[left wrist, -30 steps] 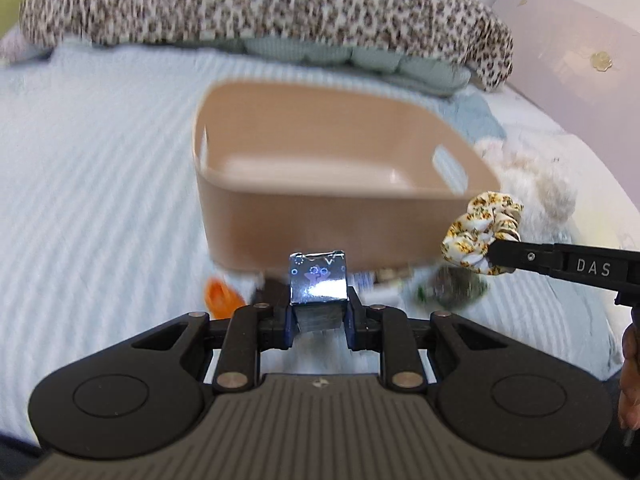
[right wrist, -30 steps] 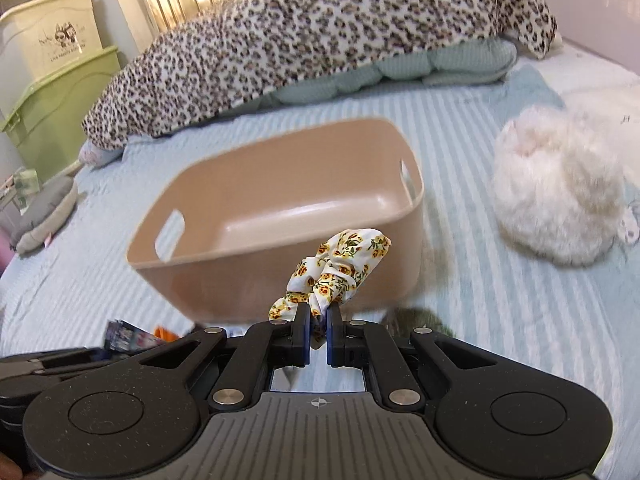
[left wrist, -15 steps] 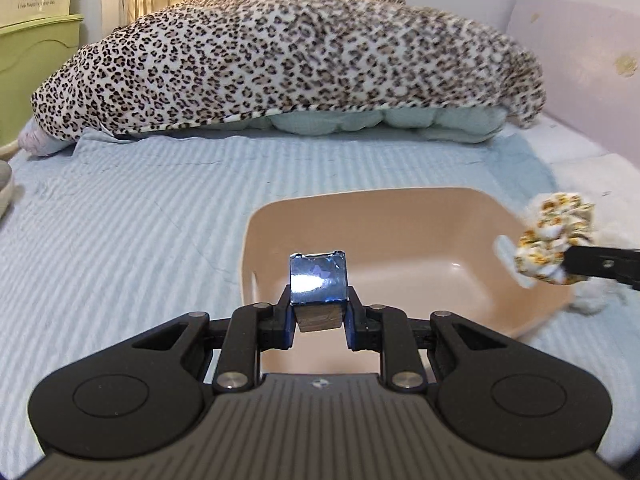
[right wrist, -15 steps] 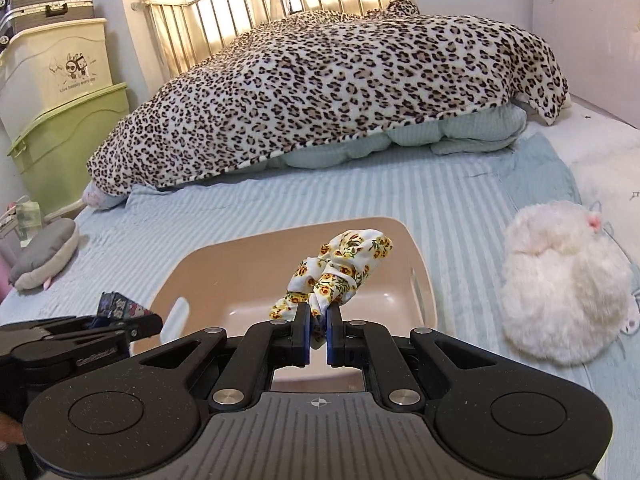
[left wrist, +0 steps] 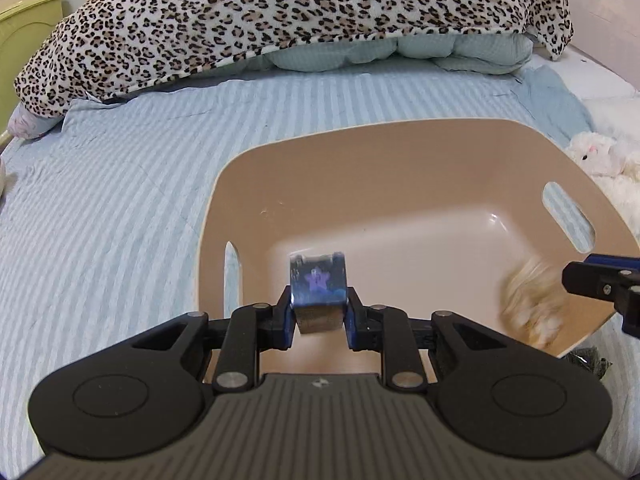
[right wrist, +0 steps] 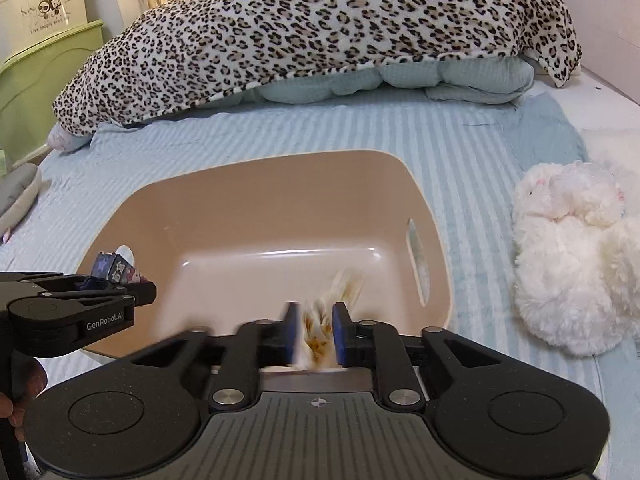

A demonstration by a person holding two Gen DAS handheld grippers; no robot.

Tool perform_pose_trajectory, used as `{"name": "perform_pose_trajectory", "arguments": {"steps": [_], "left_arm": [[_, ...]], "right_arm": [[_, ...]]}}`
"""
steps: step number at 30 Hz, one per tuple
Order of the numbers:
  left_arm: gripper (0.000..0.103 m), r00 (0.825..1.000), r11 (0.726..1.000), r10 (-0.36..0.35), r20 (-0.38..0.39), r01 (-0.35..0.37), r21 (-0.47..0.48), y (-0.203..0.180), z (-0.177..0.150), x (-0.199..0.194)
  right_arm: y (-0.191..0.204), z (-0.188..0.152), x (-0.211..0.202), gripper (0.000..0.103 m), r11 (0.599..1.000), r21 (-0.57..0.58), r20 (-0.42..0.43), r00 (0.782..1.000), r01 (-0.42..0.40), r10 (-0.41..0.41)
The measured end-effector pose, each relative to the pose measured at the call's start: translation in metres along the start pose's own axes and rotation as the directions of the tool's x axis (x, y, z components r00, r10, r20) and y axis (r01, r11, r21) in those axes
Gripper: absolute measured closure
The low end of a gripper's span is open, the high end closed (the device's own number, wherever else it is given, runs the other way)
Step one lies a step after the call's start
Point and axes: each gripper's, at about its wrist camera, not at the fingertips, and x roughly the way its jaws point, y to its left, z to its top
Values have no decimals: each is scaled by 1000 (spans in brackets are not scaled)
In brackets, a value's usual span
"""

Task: Organize objects
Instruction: 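Carry both items over the basket and open both tools to drop them, then grasp the orange sock with the left tool while the right tool grasps the herb bag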

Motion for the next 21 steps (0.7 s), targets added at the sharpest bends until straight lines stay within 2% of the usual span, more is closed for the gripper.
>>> {"name": "perform_pose_trajectory", "arguments": {"steps": [1,2,3,5,6,8,11,16,21], "left_arm": [[68,1000,1000,-7,4,7,-2,1,-1,-4],[53,1000,1000,-9,12,9,-8,2,-2,-9],[36,1000,1000,-4,25,4,-13,2,-3,-15],[23,997,1000,21,68,-20,-21,4,-5,-32],[23,996,999,28,85,-26,-21,4,-6,-39],[21,995,999,33,97,-31,-18,6,-9,-53],[14,995,999,19,96,-16,-35,11,-16,-68],[12,998,997,-2,70,8,-78,23,-35,-83],[12,1000,998,1,-20,-2,-65,30,-55,-78]], "right_arm": [[0,0,-5,50,1000,2,14,1000,5,-5],[-1,1,-10,41,1000,-1,28,1000,11,-11],[-1,2,-15,38,1000,-8,38,999,16,-16],[-2,2,-24,24,1000,-25,41,999,18,-17],[-2,1,-29,22,999,-33,41,999,19,-18],[-3,-3,-38,10,998,-50,45,999,26,-24],[-5,-10,-50,3,997,-63,57,998,41,-38],[-9,-26,-57,0,994,-90,34,997,68,-66],[-18,-41,-45,0,990,-108,-54,994,89,-95]]}}
